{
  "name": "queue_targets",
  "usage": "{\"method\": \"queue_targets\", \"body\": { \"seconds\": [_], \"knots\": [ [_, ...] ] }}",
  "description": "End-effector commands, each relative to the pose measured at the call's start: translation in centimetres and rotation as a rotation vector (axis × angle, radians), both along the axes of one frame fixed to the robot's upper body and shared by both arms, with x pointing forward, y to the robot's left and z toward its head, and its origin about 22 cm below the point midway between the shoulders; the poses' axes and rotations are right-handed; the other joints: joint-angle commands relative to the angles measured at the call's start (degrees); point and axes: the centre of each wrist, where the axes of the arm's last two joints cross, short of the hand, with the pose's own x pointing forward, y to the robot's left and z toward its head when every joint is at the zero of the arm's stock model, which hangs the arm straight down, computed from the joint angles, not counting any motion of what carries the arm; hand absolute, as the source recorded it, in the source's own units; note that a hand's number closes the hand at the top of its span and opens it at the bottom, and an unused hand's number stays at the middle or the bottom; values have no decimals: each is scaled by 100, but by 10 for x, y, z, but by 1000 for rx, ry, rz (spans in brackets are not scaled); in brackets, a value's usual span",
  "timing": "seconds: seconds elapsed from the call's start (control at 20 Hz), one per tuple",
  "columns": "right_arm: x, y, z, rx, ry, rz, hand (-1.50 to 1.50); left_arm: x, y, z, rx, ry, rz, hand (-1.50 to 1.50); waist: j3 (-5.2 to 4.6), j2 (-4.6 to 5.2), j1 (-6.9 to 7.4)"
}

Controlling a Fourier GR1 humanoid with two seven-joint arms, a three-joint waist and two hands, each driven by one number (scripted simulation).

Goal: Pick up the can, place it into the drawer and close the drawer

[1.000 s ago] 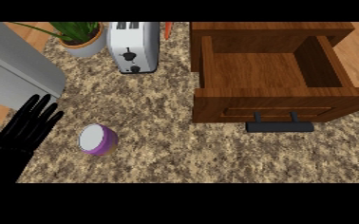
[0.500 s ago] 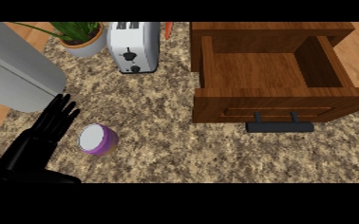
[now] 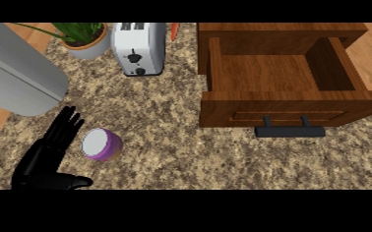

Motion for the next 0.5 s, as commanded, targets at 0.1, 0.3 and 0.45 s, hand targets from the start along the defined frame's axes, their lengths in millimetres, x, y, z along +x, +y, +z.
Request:
{"method": "queue_targets", "body": {
  "seconds": [0.1, 0.3, 0.45],
  "knots": [
    [6, -9, 7, -9, -5, 4, -150, 4, 13, -37, 13, 17, 20, -150, -1, 4, -4],
    [1, 1, 7, -13, -2, 9, -150, -12, 17, -56, 27, 26, 39, -150, 1, 0, 4],
    [-13, -20, 3, -9, 8, -11, -150, 6, 32, -69, 4, 41, 31, -150, -1, 4, -31]
  ]
}}
